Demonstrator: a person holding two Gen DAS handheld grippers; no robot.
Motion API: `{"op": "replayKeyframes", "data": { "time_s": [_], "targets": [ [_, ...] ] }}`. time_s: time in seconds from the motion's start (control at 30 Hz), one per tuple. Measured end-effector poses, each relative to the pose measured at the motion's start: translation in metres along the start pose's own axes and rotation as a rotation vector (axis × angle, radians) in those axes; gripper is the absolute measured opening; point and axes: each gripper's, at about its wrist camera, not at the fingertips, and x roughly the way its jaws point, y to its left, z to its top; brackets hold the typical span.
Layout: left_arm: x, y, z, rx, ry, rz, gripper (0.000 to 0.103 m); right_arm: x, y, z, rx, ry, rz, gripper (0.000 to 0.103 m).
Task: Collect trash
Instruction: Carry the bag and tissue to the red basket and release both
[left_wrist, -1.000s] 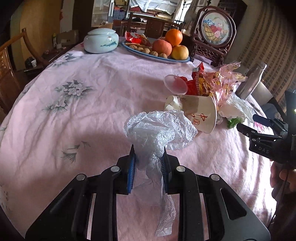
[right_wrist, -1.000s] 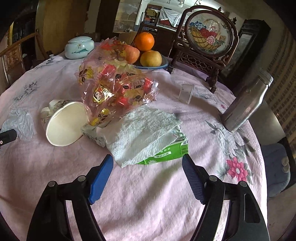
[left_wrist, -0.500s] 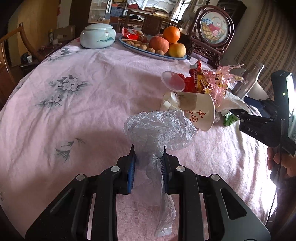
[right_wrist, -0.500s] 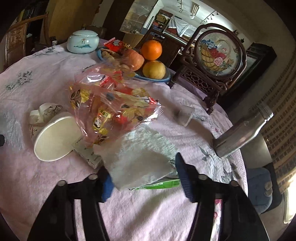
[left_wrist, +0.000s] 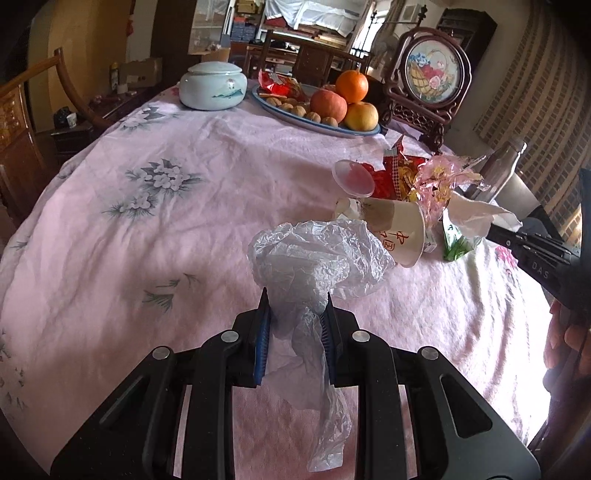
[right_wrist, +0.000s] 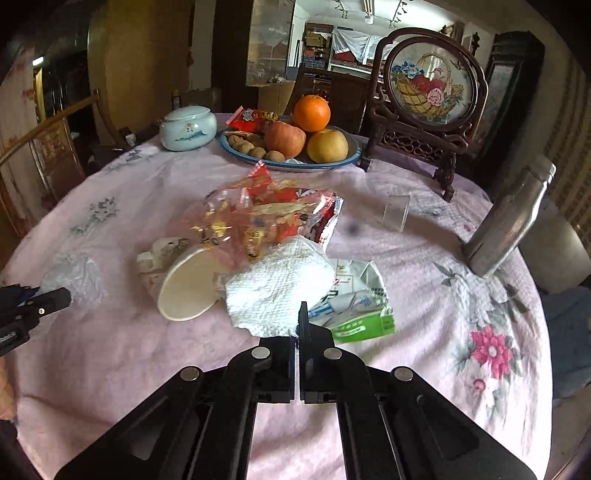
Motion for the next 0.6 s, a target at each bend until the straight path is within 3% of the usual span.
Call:
{"op": "replayKeyframes", "data": {
  "time_s": [0.2,0.6],
  "targets": [
    [-0.029,0.003,-0.012,-0.008,-0.035,0.026,0.025,-0.026,0.008,-0.028,0.089,0.017,0.169,0.002],
    [-0.101,0.028,-0.061,-0.067,-0.097,0.106,0.025,-0.073,0.07,-0.056,0.028,-0.041,0.247,0.002]
  ]
}}
